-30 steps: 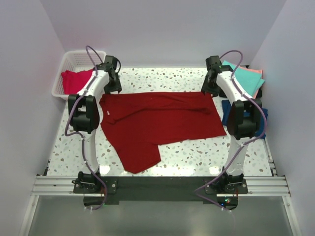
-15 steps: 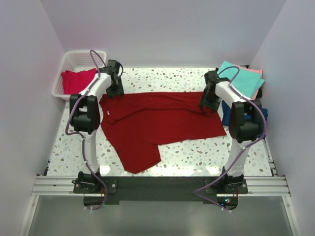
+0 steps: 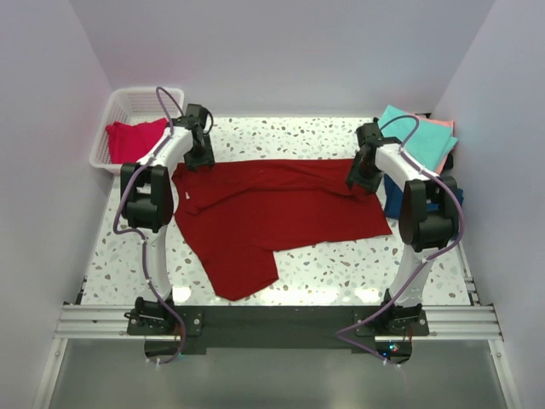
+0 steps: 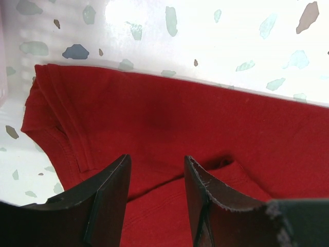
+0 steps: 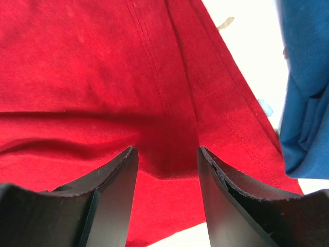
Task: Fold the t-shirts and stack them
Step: Fold the tshirt
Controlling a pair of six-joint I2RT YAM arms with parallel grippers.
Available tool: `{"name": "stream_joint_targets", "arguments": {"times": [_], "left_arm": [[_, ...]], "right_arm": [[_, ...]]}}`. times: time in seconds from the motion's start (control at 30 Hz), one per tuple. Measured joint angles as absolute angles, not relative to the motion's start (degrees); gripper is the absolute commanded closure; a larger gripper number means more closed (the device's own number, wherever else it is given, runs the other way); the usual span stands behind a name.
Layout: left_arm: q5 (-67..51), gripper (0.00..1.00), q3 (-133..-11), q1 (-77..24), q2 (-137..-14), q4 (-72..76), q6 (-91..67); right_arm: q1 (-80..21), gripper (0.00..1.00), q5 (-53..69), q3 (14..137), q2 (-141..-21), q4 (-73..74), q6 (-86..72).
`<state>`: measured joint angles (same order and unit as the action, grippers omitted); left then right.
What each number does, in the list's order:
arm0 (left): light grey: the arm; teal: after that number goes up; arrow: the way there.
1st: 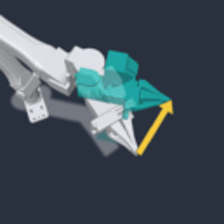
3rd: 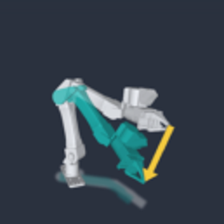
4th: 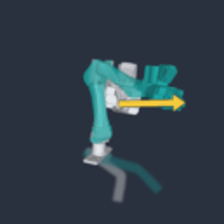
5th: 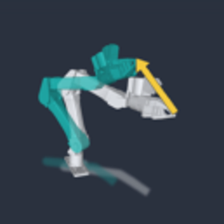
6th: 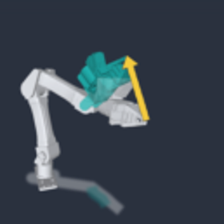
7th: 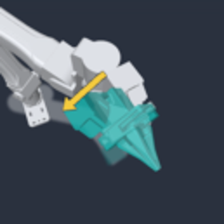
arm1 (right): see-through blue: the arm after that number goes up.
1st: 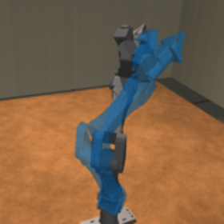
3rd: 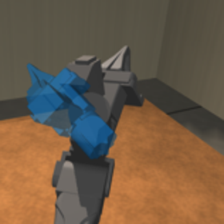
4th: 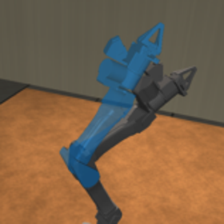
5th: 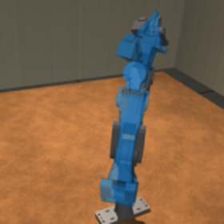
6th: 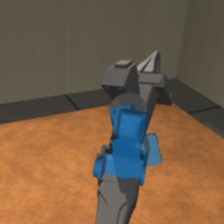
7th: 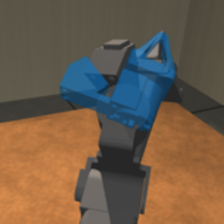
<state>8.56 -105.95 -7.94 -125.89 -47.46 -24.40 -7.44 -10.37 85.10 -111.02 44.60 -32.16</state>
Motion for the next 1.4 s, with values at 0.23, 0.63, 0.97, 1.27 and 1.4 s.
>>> {"name": "stream_joint_targets", "arguments": {"times": [0.23,0.63,0.97,1.27,1.4], "left_arm": [[8.9,0.50,-105.9,-7.9,-125.9,-47.7,-24.4],[10.1,0.50,-106.0,-8.2,-125.9,-48.9,-24.4],[13.1,0.50,-105.8,-8.4,-128.1,-52.9,-25.1],[13.9,0.50,-103.7,-8.4,-128.1,-53.4,-26.0],[14.2,0.50,-103.5,-8.5,-128.1,-53.3,-26.3]], "right_arm": [[-7.4,0.48,-8.8,83.0,-111.0,44.6,-32.7],[-7.4,0.80,-4.9,78.1,-110.8,43.9,-34.5],[-7.4,1.00,-5.0,78.4,-110.8,44.1,-34.5],[-7.4,0.62,-8.5,79.4,-109.1,45.3,-33.6],[-7.4,0.62,-9.5,79.4,-106.8,45.7,-33.4]]}}
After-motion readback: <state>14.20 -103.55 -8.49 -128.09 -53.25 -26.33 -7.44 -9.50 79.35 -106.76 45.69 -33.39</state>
